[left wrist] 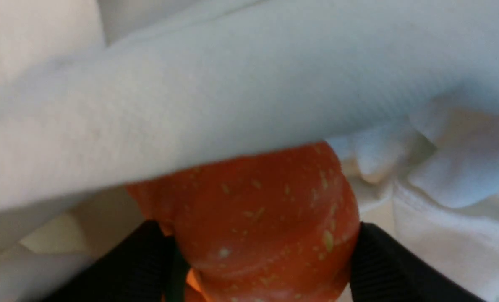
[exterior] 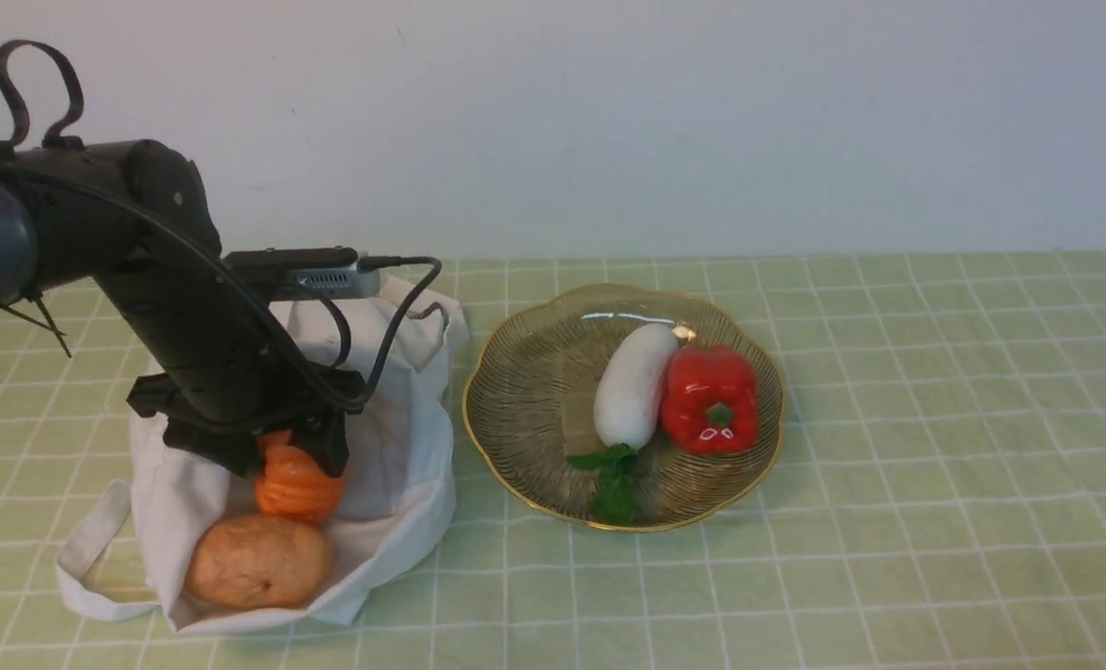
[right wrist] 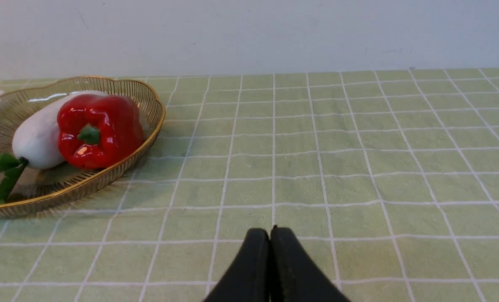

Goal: Take vegetables from bag on green coffee tablecloth place on plate.
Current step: 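Move the orange pumpkin from the bag onto the plate with the left gripper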

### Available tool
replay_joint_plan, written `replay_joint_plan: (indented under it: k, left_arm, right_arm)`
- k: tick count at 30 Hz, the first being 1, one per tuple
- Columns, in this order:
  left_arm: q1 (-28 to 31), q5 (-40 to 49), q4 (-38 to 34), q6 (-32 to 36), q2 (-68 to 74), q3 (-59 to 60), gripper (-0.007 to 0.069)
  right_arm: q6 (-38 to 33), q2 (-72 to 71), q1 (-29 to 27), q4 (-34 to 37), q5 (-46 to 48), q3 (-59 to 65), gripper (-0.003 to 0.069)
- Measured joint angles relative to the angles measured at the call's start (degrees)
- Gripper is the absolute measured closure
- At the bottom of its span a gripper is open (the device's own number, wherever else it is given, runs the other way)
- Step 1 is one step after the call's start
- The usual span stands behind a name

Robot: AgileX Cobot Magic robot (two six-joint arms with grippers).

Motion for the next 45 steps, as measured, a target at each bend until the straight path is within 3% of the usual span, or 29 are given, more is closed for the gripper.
replay_joint_plan:
  k: [6, 9, 20, 26, 28, 33, 41, 45]
  left_arm:
    - [0.00, 3.40, -2.09, 0.28, -1.67, -2.80, 0.0099]
    - [0.00, 5.25, -7.46, 3.31, -1.68, -3.19, 0.0148]
    - [0.00, 11.46, -29.58, 14.80, -3.73, -6.54, 0.0148]
    - [-3.62, 9.17, -34.94, 16.68, -4.48, -13.31, 0.0148]
    - [-6.60, 6.58, -34.21, 16.83, -3.40, -15.36, 0.0148]
    - [-14.11, -1.26, -23.11, 15.10, 3.97, -19.15, 0.0148]
    - [-19.62, -5.21, -2.56, 7.39, 12.55, -21.28, 0.0148]
    - [-20.98, -7.10, 3.83, 4.52, 12.95, -21.74, 0.0148]
  right_arm:
    - [0.00, 0.00, 0.00, 0.00, 0.00, 0.00, 0.0674]
    - [0.00, 0.00, 0.00, 0.00, 0.00, 0.00, 0.0674]
    - [0.00, 0.00, 0.00, 0.00, 0.00, 0.00, 0.0674]
    - [0.00, 0.00, 0.00, 0.00, 0.00, 0.00, 0.0674]
    - [0.00, 0.00, 0.00, 0.00, 0.00, 0.00, 0.0674]
    - [0.00, 0.00, 0.00, 0.00, 0.00, 0.00, 0.0674]
    - [0.00, 0.00, 0.00, 0.00, 0.00, 0.00, 0.0674]
    - [0.00, 0.00, 0.00, 0.00, 0.00, 0.00, 0.0674]
